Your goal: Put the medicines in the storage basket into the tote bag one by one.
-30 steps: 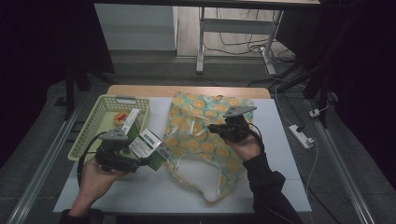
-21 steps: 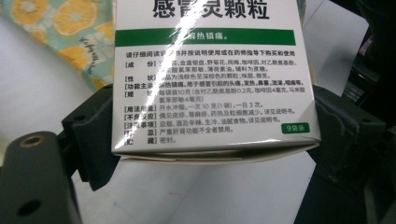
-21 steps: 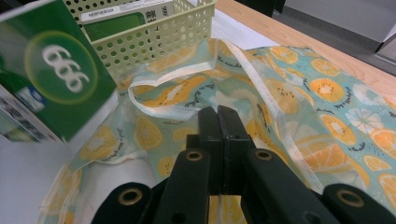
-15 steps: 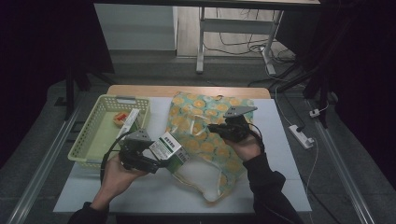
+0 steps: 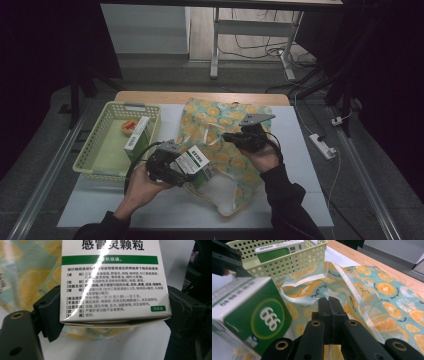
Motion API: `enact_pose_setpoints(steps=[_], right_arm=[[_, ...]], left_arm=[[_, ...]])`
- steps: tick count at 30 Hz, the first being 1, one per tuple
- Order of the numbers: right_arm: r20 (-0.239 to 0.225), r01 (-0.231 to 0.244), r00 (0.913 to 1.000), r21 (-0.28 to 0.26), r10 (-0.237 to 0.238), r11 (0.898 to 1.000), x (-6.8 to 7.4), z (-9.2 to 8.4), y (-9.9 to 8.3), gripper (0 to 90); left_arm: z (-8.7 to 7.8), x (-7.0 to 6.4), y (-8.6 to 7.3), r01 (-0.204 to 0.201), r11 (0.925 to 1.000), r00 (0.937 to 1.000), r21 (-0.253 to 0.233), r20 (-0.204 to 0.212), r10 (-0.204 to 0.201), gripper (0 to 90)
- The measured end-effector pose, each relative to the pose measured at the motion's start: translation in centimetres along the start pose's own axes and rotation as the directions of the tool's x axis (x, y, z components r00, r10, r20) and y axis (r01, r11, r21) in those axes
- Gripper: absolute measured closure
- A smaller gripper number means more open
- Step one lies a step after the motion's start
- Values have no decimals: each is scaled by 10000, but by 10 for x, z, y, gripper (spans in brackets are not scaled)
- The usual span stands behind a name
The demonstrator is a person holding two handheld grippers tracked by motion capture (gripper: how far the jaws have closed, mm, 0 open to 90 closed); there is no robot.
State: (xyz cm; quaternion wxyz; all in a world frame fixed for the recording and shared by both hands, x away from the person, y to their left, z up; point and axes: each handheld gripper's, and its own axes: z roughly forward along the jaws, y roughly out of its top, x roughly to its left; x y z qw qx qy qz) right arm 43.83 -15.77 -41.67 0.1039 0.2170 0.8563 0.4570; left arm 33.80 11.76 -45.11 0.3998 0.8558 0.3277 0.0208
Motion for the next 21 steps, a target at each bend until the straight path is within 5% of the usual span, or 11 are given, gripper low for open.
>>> enact_pose_setpoints(steps=[11,21], right_arm=[[-45,38,10000,-63,-38,10000,1,0,0,898],[-121,119,9999,-97,-120,9999,4,0,2,898]], left_arm=[[27,3,19,38,9997,9993,224,362,-46,156],[41,12,35,134,9992,9996,389,-244,-125,156]])
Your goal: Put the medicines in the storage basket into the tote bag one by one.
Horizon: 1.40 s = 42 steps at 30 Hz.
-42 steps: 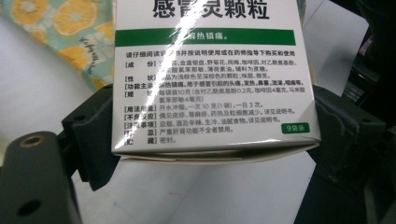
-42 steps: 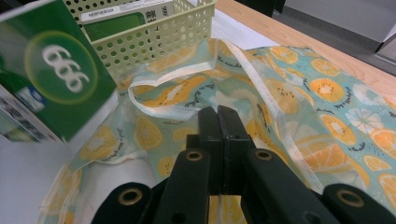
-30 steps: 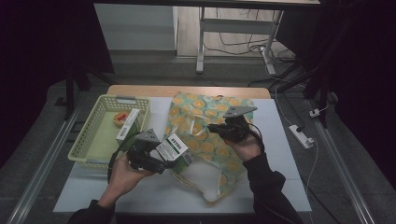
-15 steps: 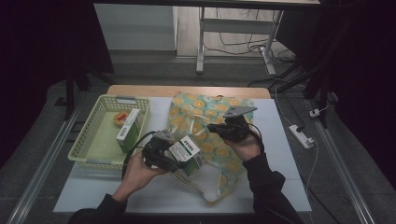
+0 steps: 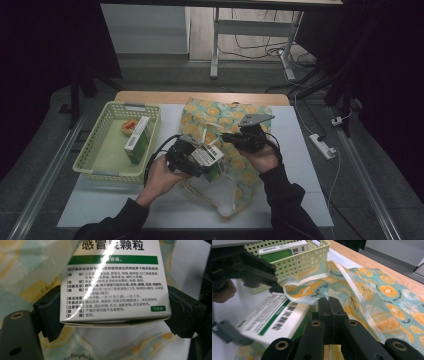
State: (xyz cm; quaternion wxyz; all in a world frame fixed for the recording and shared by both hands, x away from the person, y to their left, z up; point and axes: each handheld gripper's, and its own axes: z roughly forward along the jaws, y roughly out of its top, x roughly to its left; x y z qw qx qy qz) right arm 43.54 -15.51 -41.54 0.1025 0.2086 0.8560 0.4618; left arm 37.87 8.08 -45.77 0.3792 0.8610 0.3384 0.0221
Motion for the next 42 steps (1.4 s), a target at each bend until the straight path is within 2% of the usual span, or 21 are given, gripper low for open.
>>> enact_pose_setpoints(steps=[8,11,24,36,42], right_arm=[[-84,16,10000,-66,-17,10000,2,-1,1,898],[-122,48,9999,-92,-49,9999,3,-1,2,898],[-141,33,9999,38,-33,10000,3,3,0,898],[-114,-42,9999,97,44,9999,1,6,-2,898],[-126,-91,9999,192,94,9998,-1,8,-4,898]], left_arm=[[0,9,11,158,9998,9989,-99,-441,-162,156],[1,12,15,106,9999,9972,-78,-735,-112,156],[12,30,27,400,9990,9914,-197,-1242,-422,155],[29,45,37,735,9969,9837,-266,-1624,-769,154],[37,55,40,915,9950,9775,-394,-1872,-973,153]])
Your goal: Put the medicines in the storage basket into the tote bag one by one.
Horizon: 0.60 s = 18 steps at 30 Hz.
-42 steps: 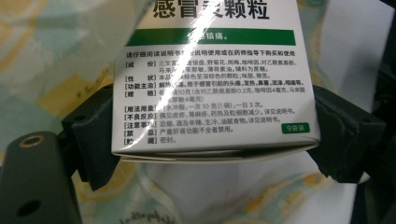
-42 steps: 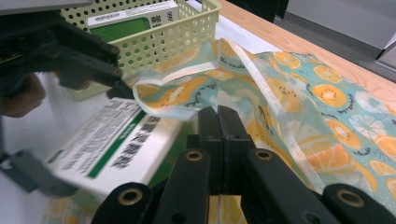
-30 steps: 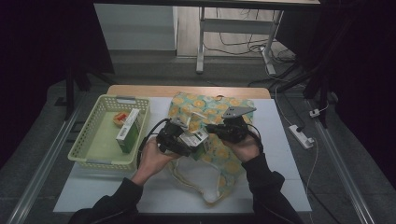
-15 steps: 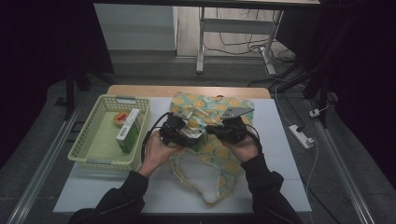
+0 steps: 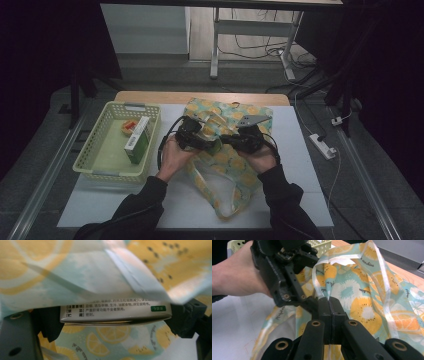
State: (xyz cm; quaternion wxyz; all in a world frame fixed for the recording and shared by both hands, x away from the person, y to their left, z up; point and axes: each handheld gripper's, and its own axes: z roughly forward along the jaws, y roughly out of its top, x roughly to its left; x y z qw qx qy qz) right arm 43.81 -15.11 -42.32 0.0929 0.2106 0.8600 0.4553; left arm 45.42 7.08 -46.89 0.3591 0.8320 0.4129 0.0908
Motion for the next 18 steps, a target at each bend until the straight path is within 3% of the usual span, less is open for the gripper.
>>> enact_pose_setpoints(steps=[13,18], right_arm=[[51,-168,9998,207,167,9996,-5,6,-5,898],[90,-183,9998,232,181,9996,-6,6,-6,898]], left_arm=[[17,9,5,185,9997,9988,-132,-441,-191,150],[25,8,6,16,9999,9978,-102,-668,-23,144]])
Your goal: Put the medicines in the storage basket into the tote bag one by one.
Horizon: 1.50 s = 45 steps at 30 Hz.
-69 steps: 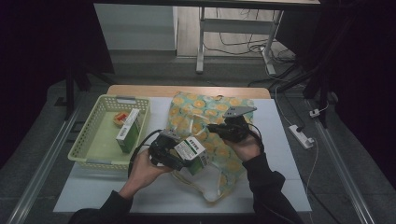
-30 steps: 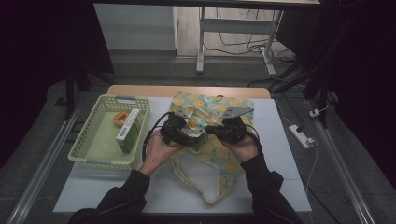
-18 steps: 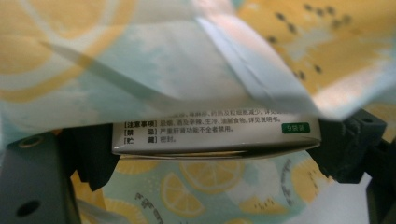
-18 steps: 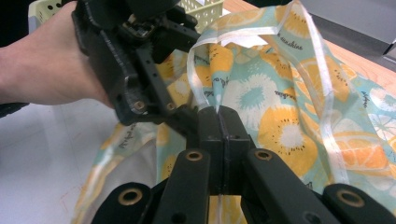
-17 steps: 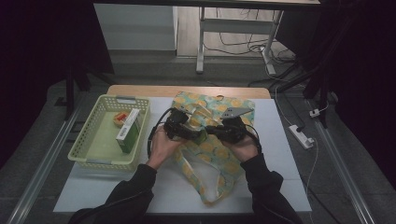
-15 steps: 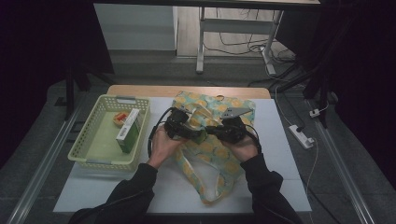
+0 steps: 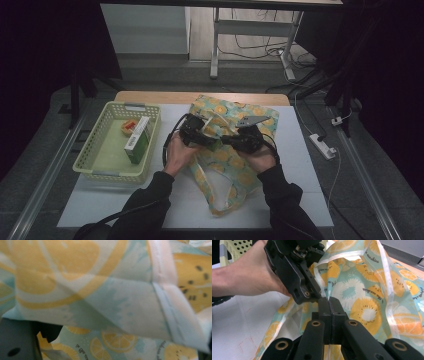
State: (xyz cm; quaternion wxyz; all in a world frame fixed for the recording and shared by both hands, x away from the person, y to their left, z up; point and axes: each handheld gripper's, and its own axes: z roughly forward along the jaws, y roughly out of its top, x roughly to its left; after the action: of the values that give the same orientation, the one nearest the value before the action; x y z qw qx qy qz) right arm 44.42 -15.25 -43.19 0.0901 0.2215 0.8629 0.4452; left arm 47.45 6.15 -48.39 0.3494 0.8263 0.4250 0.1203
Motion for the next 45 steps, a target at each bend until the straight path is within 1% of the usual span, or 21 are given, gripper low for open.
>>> enact_pose_setpoints(steps=[3,5,8,12,14,16,21,22,24,25,30,32,36,39,41,45], right_arm=[[30,-35,10000,-28,35,10000,-1,0,0,898],[22,-55,10000,-33,55,10000,-2,0,-1,897],[38,-80,10000,-22,80,10000,-2,0,-1,897],[59,-67,10000,-31,67,10000,-3,0,-1,898],[69,-73,9999,-56,73,10000,-3,-1,-1,897],[73,-82,9999,-72,82,9999,-3,-1,-1,897],[66,-108,9999,-64,109,9999,-3,0,-1,898],[58,-113,9999,-67,113,9999,-3,0,-1,898],[54,-98,9999,-68,98,9999,-2,0,-1,898],[54,-96,9999,-70,96,9999,-2,0,-1,898],[47,-124,9999,-118,124,9999,-2,0,-1,897],[33,-122,9999,-123,122,9999,-2,-1,0,898],[21,-120,9999,-146,121,9998,-1,-1,0,898],[31,-100,9999,-136,101,9999,-1,-1,0,898],[18,-111,9999,-139,111,9998,-1,-1,0,898],[34,-93,10000,-128,94,9999,-1,-1,0,898]], left_arm=[[2,0,0,-45,9999,10000,-143,69,46,137],[2,1,1,-25,9999,9999,-112,117,26,131],[1,0,1,-48,9999,10000,-111,34,49,123],[-4,-3,-3,-5,10000,10000,-14,-16,5,104],[-7,-5,-5,-10,10000,10000,-32,-41,10,88],[-12,-7,-8,67,10000,10000,-44,-56,-67,82],[-27,-10,-16,73,9998,9991,-192,422,-65,67],[-30,-11,-17,17,9998,9993,-201,376,-10,65],[-36,-13,-20,0,9998,9988,-216,490,11,66],[-37,-14,-21,-29,9998,9989,-203,460,38,64],[-46,-21,-27,-303,9994,9970,-153,711,313,59],[-50,-24,-29,-427,9989,9961,-196,770,440,54],[-60,-29,-32,-575,9979,9926,-306,1054,604,31],[-68,-29,-36,-582,9976,9886,-387,1366,630,4],[-73,-27,-39,-523,9975,9876,-479,1453,588,0],[-86,-19,-47,-217,9968,9870,-766,1574,336,0]])
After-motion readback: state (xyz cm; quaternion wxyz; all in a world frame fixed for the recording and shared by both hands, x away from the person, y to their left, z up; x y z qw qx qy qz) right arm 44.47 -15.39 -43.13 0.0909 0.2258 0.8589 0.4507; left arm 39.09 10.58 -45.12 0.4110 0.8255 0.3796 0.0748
